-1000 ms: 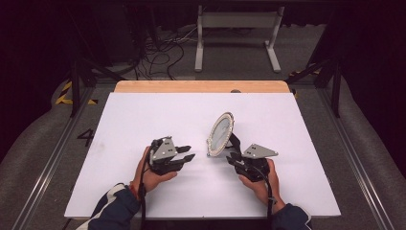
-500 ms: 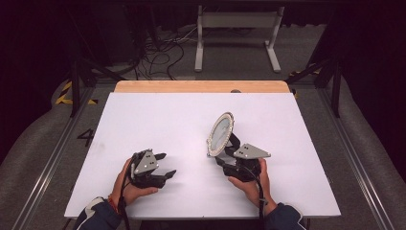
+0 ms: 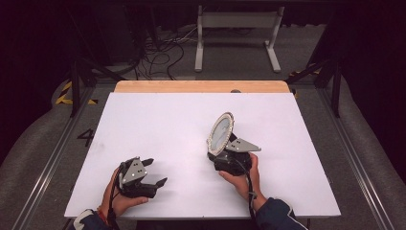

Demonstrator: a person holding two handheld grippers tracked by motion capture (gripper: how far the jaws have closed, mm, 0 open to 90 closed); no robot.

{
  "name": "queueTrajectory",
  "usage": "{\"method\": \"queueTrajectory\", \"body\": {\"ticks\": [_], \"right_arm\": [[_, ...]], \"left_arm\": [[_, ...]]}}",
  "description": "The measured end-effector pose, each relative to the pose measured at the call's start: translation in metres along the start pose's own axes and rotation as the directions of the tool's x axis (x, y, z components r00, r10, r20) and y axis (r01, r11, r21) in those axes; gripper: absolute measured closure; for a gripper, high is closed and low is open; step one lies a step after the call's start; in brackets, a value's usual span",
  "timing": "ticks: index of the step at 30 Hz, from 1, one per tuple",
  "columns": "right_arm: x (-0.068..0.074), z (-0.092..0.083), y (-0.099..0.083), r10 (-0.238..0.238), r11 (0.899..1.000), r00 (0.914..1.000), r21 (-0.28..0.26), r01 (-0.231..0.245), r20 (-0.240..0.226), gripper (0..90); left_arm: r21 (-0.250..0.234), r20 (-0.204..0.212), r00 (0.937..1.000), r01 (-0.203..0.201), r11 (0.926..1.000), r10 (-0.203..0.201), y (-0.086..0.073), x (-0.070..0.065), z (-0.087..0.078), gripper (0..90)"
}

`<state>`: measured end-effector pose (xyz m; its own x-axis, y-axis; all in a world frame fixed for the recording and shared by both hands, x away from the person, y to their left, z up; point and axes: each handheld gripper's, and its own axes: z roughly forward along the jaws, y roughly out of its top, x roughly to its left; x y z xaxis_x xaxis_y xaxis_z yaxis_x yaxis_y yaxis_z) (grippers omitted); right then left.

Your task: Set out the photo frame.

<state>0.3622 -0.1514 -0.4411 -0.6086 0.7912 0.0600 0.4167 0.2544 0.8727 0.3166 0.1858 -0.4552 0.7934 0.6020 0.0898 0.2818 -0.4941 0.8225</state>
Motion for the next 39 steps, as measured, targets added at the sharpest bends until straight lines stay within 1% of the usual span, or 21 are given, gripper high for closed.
{"method": "queueTrajectory", "body": {"ticks": [1, 3, 4, 5, 6, 8, 11, 14, 16, 19, 21, 24, 27, 28, 32, 35, 37, 39], "right_arm": [[0.001, 0.002, 0.000, 0.001, 1.000, 1.0000, -0.004, -0.001, 0.006, 40.8], [0.002, 0.005, 0.001, 0.008, 1.000, 1.0000, -0.010, -0.008, 0.001, 42.4], [0.002, 0.008, 0.000, 0.017, 1.000, 0.9997, -0.012, -0.017, 0.015, 44.3], [0.002, 0.009, 0.000, 0.034, 0.999, 0.9993, -0.008, -0.033, 0.017, 45.7], [0.001, 0.010, 0.000, 0.053, 0.999, 0.9984, -0.012, -0.052, 0.019, 48.4], [-0.001, 0.010, 0.000, 0.070, 0.997, 0.9970, -0.022, -0.069, 0.033, 56.2], [-0.005, 0.009, -0.001, 0.087, 0.996, 0.9960, -0.026, -0.087, 0.018, 57.9], [-0.004, 0.009, -0.001, 0.084, 0.996, 0.9962, -0.023, -0.084, 0.023, 58.5], [-0.006, 0.008, -0.001, 0.087, 0.996, 0.9961, -0.014, -0.087, 0.010, 61.7], [-0.009, 0.005, -0.001, 0.078, 0.997, 0.9969, -0.003, -0.078, 0.002, 66.7], [-0.009, 0.004, -0.002, 0.079, 0.997, 0.9968, -0.001, -0.079, -0.001, 67.7], [-0.011, 0.000, -0.004, 0.083, 0.997, 0.9964, 0.010, -0.083, -0.016, 69.7], [-0.012, -0.002, -0.004, 0.083, 0.997, 0.9963, 0.014, -0.082, -0.025, 70.6], [-0.013, -0.005, -0.005, 0.084, 0.996, 0.9958, 0.020, -0.083, -0.036, 71.5], [-0.015, -0.009, -0.006, 0.082, 0.996, 0.9957, 0.030, -0.080, -0.044, 72.7], [-0.015, -0.014, -0.007, 0.057, 0.998, 0.9976, 0.035, -0.056, -0.040, 72.9], [-0.016, -0.015, -0.007, 0.051, 0.998, 0.9979, 0.032, -0.050, -0.040, 72.9], [-0.015, -0.017, -0.007, 0.046, 0.999, 0.9980, 0.028, -0.045, -0.042, 72.0]], "left_arm": [[0.002, -0.001, 1.0000, 0.002, 1.0000, -0.002, 0.000, 0.000, 0.000, 19.5], [0.006, -0.007, 1.0000, 0.004, 1.0000, -0.004, -0.001, -0.001, -0.001, 19.0], [0.010, -0.009, 0.9999, 0.004, 0.9999, -0.004, -0.002, -0.001, -0.001, 19.0], [0.016, -0.010, 0.9999, 0.002, 0.9999, -0.001, -0.002, -0.001, 0.000, 19.0], [0.019, -0.010, 0.9999, 0.005, 0.9998, -0.004, -0.002, -0.002, 0.000, 18.6], [0.021, -0.008, 1.0000, 0.002, 0.9998, -0.002, -0.002, -0.002, 0.001, 18.6], [0.023, -0.003, 1.0000, 0.003, 0.9997, -0.003, -0.002, -0.003, 0.003, 18.6], [0.023, -0.002, 1.0000, -0.001, 0.9997, 0.001, -0.001, -0.003, 0.003, 18.5], [0.023, 0.001, 1.0000, -0.004, 0.9997, 0.004, -0.001, -0.003, 0.003, 18.6], [0.024, 0.002, 1.0000, -0.006, 0.9997, 0.006, 0.000, -0.003, 0.004, 18.6], [0.022, 0.006, 1.0000, -0.004, 0.9998, 0.004, 0.000, -0.003, 0.005, 18.5], [0.027, 0.013, 0.9997, -0.019, 0.9995, 0.019, 0.003, -0.004, 0.007, 18.4], [0.026, 0.018, 0.9996, -0.021, 0.9994, 0.021, 0.004, -0.004, 0.008, 18.3], [0.023, 0.019, 0.9996, -0.021, 0.9995, 0.020, 0.005, -0.004, 0.008, 18.3], [0.020, 0.024, 0.9995, -0.024, 0.9995, 0.023, 0.006, -0.004, 0.009, 18.1], [0.015, 0.024, 0.9995, -0.022, 0.9997, 0.021, 0.006, -0.003, 0.010, 18.0], [0.013, 0.027, 0.9996, -0.011, 0.9999, 0.010, 0.006, -0.002, 0.010, 18.0], [0.016, 0.026, 0.9995, -0.017, 0.9997, 0.016, 0.007, -0.001, 0.011, 18.0]]}}
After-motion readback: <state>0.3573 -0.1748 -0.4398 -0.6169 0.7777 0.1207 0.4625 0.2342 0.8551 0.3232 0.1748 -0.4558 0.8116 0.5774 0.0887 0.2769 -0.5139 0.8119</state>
